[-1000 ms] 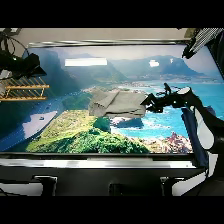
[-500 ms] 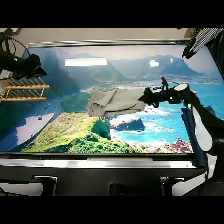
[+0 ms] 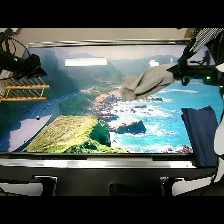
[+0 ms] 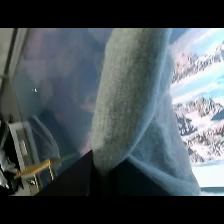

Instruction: Fold the clothes and pants, and hang the long-sleeved shirts on hangers.

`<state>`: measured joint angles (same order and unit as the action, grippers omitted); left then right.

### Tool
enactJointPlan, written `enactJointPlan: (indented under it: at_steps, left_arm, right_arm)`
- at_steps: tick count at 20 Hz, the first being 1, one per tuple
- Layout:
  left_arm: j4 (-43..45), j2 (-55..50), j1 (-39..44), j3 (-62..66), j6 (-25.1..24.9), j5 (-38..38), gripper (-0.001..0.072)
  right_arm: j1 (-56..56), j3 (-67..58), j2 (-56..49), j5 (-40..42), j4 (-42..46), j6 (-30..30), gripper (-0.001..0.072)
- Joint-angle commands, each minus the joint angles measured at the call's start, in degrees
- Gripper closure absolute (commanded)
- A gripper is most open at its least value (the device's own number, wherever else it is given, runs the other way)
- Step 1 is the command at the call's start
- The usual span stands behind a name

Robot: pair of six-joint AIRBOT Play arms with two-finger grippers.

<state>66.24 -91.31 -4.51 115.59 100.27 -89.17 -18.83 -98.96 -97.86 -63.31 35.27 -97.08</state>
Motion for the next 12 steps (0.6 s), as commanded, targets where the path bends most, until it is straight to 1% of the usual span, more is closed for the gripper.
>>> enactJointPlan:
  at_steps: [1,4,9,12]
  left_arm:
    - [0.0,0.1,0.0,0.0,0.0,0.0,0.0692]
    - [0.0,0.2,0.0,0.0,0.0,0.0,0.0692]
    - [0.0,0.2,0.0,0.0,0.0,0.0,0.0693]
    - [0.0,0.2,0.0,0.0,0.1,0.0,0.0693]
  right_arm:
    - [-6.6,-5.0,0.4,2.7,-0.1,-4.8,0.0672]
    - [-11.4,-5.5,1.1,6.4,-0.1,-7.1,0.0672]
    - [-17.8,-5.5,1.2,10.0,-0.1,-11.1,0.0672]
    - [-20.5,-5.5,1.3,9.6,1.8,-16.0,0.0672]
